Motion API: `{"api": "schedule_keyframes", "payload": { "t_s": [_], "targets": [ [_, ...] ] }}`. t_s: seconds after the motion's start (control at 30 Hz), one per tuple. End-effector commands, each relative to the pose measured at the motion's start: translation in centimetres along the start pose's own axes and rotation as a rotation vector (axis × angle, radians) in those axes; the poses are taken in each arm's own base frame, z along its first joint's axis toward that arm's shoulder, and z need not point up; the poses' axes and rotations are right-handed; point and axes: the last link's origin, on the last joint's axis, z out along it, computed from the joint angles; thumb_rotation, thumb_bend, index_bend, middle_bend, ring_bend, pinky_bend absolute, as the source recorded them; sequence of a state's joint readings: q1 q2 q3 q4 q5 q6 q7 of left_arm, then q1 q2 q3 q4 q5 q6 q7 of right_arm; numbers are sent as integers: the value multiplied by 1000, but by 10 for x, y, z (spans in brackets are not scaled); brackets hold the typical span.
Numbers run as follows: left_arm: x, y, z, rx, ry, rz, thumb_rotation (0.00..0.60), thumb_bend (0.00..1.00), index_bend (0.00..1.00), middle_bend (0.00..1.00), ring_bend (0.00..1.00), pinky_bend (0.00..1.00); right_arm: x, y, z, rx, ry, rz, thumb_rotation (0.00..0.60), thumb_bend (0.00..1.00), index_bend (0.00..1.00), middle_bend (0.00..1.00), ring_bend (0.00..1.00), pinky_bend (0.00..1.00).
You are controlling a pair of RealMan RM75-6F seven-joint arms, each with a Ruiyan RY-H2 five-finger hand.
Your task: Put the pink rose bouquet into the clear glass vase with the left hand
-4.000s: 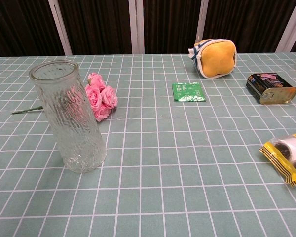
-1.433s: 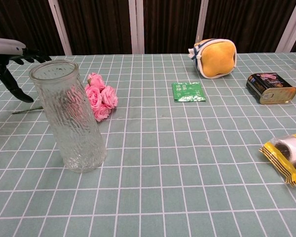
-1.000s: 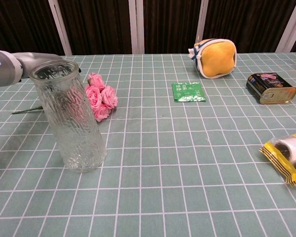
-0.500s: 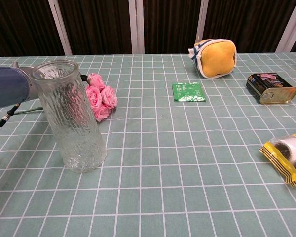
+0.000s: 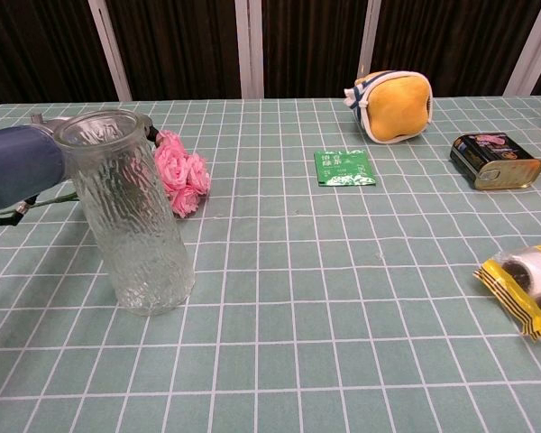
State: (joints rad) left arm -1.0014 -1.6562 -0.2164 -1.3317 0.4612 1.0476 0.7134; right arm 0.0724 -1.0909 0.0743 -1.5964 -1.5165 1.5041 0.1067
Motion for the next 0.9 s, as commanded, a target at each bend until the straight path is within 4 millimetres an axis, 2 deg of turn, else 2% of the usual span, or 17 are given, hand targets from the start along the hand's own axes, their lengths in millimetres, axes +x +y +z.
{"api": "schedule_keyframes", "payload": {
  "t_s": [0.03, 0.1, 0.33, 0.6, 0.73, 0.9],
  "targets": [
    [9, -10, -2, 3, 40, -11, 600, 454, 322, 467, 342, 460, 0, 0, 0, -1, 1, 1, 600, 280, 206, 88, 77, 0],
    [17, -17, -4, 4, 67, -24, 600, 454, 320, 464, 342, 457, 1, 1, 0, -2, 1, 2, 600, 279, 206, 88, 77, 0],
    [65, -63, -29, -30, 218, -183, 600, 454, 313, 454, 341, 453, 1, 0, -1, 1, 0, 9, 600, 280, 206, 88, 77, 0],
    [125, -115, -76, -113, 405, -402, 600, 452, 301, 425, 322, 440, 0, -3, -2, 4, 0, 12, 600, 280, 206, 88, 77, 0],
    [162, -123, -108, -230, 511, -589, 600, 452, 304, 425, 322, 440, -1, -5, -1, 8, -4, 13, 600, 280, 206, 88, 77, 0],
    [189, -111, -150, -431, 547, -855, 600, 452, 307, 424, 322, 440, -1, -7, -1, 18, -4, 17, 600, 280, 206, 88, 77, 0]
  ]
}}
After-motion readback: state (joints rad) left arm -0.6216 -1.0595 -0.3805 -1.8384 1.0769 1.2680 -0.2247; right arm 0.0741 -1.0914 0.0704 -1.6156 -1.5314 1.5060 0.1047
